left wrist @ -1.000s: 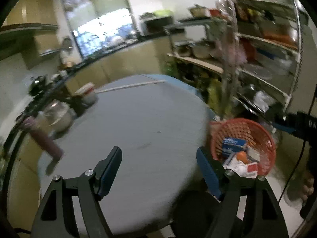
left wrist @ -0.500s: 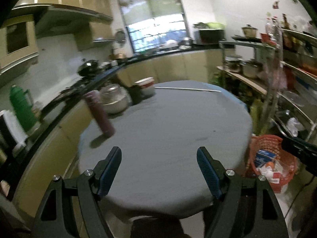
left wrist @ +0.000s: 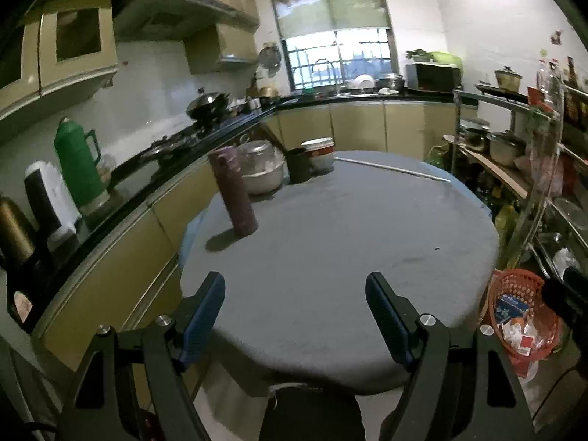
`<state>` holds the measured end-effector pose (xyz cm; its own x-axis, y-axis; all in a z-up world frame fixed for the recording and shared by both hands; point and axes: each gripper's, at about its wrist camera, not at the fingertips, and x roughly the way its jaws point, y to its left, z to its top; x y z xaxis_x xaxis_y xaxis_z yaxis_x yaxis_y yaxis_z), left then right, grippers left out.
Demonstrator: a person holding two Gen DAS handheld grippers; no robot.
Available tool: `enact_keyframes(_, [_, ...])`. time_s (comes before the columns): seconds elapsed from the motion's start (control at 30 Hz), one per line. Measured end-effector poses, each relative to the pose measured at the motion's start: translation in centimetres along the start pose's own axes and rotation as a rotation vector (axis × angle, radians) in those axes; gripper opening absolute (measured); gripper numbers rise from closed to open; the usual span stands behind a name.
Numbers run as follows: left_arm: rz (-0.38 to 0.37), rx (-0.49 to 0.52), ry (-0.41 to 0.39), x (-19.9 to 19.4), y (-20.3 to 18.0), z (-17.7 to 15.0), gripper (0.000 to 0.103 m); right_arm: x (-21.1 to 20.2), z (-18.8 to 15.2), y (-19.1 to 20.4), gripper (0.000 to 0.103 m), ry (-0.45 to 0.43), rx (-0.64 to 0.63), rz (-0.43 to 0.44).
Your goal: Collect trash
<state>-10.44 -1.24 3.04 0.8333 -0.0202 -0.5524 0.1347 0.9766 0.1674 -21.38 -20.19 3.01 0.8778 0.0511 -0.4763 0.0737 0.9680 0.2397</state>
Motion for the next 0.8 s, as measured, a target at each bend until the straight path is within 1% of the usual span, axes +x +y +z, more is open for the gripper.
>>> enact_keyframes(0.1, [0.017,-0.017,0.008,0.1,0.7,-0.5,0.079,0.1,-0.4,1.0,0.071,0.008,-0.019,-0.008])
enact_keyframes(0.2, [0.007,-0.032,0.014,-0.5,1.3,-1.1,0.079,-0.2,-0.9,1.4,0.071,0.012,-0.005,-0.003])
enact_keyframes(0.3, [0.012,-0.021,0.005,-0.9,1.5,-1.6,0.079,-0.2,-1.3,2.0,0.071,0.004,-0.018,-0.009])
enact_keyframes(0.43, [0.013,-0.022,0.005,-0.7,1.8,-1.5,0.079,0.8,-1.4,2.7,0.071,0.008,-0.029,-0.008])
enact_keyframes(0.6, [0.04,-0.052,0.002,-0.7,2.4,-1.5,0.079,0.7,-2.0,3.7,0.071,-0.006,-0.078,-0.025])
enact_keyframes(0.8, [0.051,-0.057,-0.006,-0.5,2.5,-1.7,0.079,0.7,-2.3,4.1,0.071,-0.01,-0.117,-0.044])
